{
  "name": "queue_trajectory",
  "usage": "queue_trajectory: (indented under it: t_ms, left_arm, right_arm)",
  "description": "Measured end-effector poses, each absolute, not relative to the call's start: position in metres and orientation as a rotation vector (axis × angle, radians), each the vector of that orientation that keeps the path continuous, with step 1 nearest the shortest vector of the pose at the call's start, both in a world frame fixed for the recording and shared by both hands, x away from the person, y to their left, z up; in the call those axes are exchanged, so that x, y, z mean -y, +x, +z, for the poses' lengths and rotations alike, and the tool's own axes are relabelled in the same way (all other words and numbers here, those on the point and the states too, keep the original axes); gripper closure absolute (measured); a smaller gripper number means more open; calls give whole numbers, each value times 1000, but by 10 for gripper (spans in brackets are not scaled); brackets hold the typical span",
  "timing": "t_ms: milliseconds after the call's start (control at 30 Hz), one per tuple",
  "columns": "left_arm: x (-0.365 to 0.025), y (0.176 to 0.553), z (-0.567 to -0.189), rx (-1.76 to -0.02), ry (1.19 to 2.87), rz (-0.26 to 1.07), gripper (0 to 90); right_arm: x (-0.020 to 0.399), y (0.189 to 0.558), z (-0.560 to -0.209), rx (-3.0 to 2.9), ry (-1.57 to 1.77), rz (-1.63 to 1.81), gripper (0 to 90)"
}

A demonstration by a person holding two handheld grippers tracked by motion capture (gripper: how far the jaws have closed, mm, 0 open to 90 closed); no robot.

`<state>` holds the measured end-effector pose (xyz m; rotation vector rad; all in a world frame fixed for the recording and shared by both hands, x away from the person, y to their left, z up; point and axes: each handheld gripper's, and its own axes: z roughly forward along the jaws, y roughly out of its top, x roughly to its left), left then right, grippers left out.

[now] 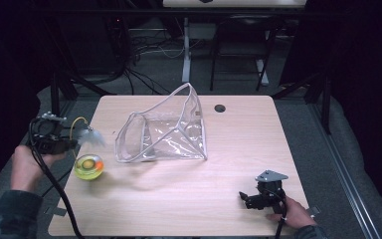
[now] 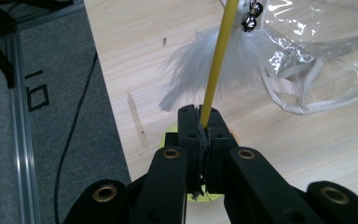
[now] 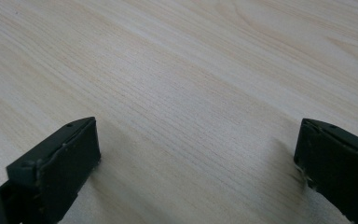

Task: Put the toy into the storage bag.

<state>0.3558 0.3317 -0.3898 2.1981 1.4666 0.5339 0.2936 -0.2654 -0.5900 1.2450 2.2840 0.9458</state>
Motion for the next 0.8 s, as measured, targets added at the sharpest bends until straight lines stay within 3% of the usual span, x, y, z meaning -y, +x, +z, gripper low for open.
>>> queue_trajectory:
  t_ms: [800]
  left_arm:
    - [-330, 380, -364, -1459, 2196, 571, 885]
  right_arm:
    - [266, 294, -590, -2289, 1243, 937, 0]
